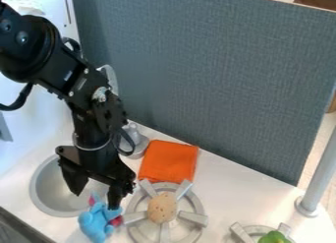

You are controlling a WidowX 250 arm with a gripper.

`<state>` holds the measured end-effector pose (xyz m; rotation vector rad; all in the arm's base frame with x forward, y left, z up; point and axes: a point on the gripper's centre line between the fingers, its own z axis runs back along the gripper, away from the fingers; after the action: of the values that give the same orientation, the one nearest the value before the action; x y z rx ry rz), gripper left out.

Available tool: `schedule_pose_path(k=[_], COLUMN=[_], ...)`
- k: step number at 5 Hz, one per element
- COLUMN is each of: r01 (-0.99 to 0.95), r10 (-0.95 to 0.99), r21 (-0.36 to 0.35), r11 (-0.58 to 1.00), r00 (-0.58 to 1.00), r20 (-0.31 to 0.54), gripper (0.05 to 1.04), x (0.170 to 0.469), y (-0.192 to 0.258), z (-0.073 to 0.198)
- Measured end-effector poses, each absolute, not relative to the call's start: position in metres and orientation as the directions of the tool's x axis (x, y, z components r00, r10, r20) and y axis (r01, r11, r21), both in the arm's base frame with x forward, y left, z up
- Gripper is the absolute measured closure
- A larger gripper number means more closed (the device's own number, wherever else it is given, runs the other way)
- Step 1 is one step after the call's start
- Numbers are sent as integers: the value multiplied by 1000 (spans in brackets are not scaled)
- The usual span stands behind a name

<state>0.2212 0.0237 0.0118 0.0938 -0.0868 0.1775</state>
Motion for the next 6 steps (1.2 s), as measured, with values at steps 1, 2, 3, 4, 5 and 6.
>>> schedule_pose_path(k=[1,2,3,4,5,6], r01=[-180,-165,-129,-156,-163,-178], r10=[173,161,130,167,195,226], r21=[86,84,100,168,243,300], r11=[980,983,987,973,956,937], r00=[982,985,991,985,974,965], r20=[81,56,-7,-53,-112,-133], gripper=[79,79,79,79,79,79], x=[220,226,238,240,238,240], y=[23,23,26,40,50,59], z=[8,-13,-41,-65,-88,-102])
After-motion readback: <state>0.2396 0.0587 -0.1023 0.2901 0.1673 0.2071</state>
